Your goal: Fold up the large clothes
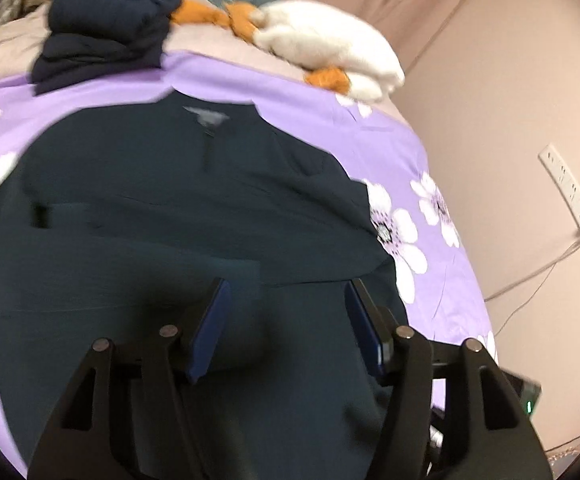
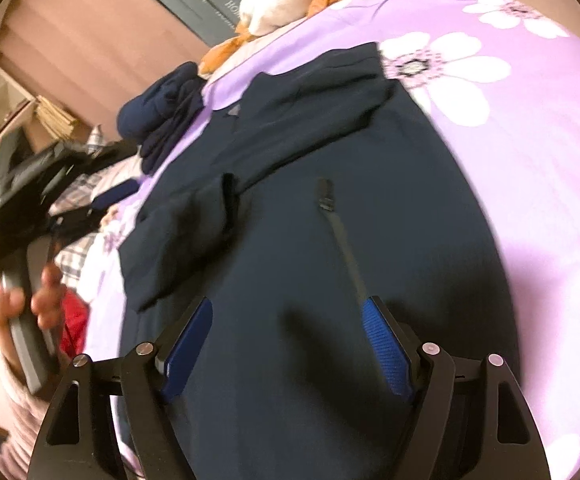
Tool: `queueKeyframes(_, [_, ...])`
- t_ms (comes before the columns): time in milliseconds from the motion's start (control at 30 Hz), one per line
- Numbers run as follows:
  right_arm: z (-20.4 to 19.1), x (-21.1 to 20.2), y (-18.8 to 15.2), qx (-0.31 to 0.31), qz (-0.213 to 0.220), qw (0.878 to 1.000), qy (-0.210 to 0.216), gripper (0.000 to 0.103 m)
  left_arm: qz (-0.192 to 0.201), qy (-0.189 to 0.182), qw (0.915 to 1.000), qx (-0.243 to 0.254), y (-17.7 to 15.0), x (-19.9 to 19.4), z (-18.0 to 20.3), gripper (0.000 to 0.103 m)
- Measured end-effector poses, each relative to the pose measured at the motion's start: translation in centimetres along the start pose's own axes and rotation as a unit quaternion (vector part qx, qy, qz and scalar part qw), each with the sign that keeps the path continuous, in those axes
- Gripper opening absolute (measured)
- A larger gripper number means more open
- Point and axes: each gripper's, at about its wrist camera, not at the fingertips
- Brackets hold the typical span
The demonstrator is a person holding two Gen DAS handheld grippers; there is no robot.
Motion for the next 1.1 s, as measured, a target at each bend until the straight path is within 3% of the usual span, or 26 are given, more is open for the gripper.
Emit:
queueKeyframes(100, [-1.0, 1.7, 1.6, -0.009, -0.006, 0.999, 0.034, 0.082, 0.041, 0.024, 0.9983, -0.032, -0.3, -3.9, -4.2, 0.074])
queueKeyframes(233, [-2.8, 5.6, 4.1, -0.033, -0.024, 0.998, 0.050, 0.082, 0.076, 0.073, 0.9930, -0.052, -1.8, -7.4, -10.0, 0.074])
queueKeyframes(333, [-3.5, 8.8, 5.5, -0.046, -0.043, 0.997, 0.052, 0.082, 0.072, 0.108, 0.9888, -0.074, -3.5, -8.8, -14.1, 0.074])
queueKeyframes(500, [-3.9, 12.7, 7.5, -0.066, -0.055, 0.996, 0.027, 0.082, 0.072, 0.119, 0.9814, -0.133, -6.3, -10.8, -19.4, 0.074])
queueKeyframes(633, [-4.4, 13.5, 7.9, -0.084, -0.053, 0.995, 0.027, 0.081, 0.063, 0.122, 0.9766, -0.165, -7.2, -10.6, -21.9, 0.074])
queueKeyframes(667, [-4.7, 13.7, 7.9, -0.096, -0.053, 0.994, 0.022, 0.078, 0.060, 0.120, 0.9761, -0.171, -7.3, -10.3, -22.1, 0.074])
queueKeyframes(700, [-5.0, 13.9, 7.8, -0.108, -0.055, 0.993, 0.015, 0.063, 0.059, 0.116, 0.9760, -0.175, -7.6, -10.5, -22.4, 0.074])
queueKeyframes(733, [-5.2, 14.2, 7.8, -0.119, -0.060, 0.991, 0.009, 0.037, 0.057, 0.110, 0.9759, -0.180, -7.7, -10.4, -22.7, 0.074])
queueKeyframes(833, [-5.8, 14.6, 7.7, -0.139, -0.076, 0.987, 0.003, 0.011, 0.050, 0.080, 0.9762, -0.195, -7.3, -9.8, -22.9, 0.074])
queueKeyframes(967, [-7.3, 12.4, 8.4, -0.158, -0.052, 0.986, 0.014, 0.008, 0.039, 0.014, 0.9725, -0.229, -6.2, -8.8, -22.9, 0.074])
queueKeyframes(1100, [-9.1, 7.6, 11.5, -0.179, 0.024, 0.984, 0.016, 0.007, 0.044, -0.025, 0.9655, -0.255, -4.8, -8.0, -22.5, 0.074])
Point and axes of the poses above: each gripper's, at about its wrist camera, not at the fingertips, and x roughly the way its jaws point, z to its right, y to its top, and after that the axes turned 14 degrees about -x, right-handed
